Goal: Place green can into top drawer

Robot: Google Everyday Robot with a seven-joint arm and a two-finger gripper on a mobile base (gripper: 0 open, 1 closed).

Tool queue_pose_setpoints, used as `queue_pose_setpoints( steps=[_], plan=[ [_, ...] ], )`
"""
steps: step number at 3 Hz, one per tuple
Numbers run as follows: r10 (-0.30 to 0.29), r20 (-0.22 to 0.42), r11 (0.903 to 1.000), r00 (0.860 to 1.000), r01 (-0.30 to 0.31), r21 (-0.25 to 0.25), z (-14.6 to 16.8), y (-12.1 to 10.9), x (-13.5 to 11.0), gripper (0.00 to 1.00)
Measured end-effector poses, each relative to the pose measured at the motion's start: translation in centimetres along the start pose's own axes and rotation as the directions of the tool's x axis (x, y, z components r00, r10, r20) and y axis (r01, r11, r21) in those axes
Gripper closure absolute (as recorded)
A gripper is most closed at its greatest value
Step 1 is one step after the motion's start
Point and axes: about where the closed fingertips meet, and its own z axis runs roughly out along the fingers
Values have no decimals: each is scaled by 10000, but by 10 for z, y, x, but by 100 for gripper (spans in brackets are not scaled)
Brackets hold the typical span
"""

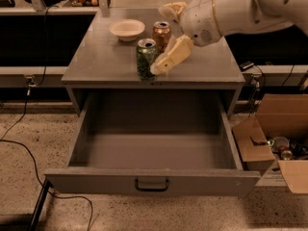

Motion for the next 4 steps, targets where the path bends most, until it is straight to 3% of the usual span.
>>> queue_pose_setpoints(
  steps=[1,2,4],
  plan=[
    [694,1210,9942,9902,-787,739,29,-8,21,0],
    [1242,1635,9793,9787,-1474,1386,46,-20,39,0],
    [2577,2104,9385,9430,-2960,1774,69,-40,71,0]
  ],
)
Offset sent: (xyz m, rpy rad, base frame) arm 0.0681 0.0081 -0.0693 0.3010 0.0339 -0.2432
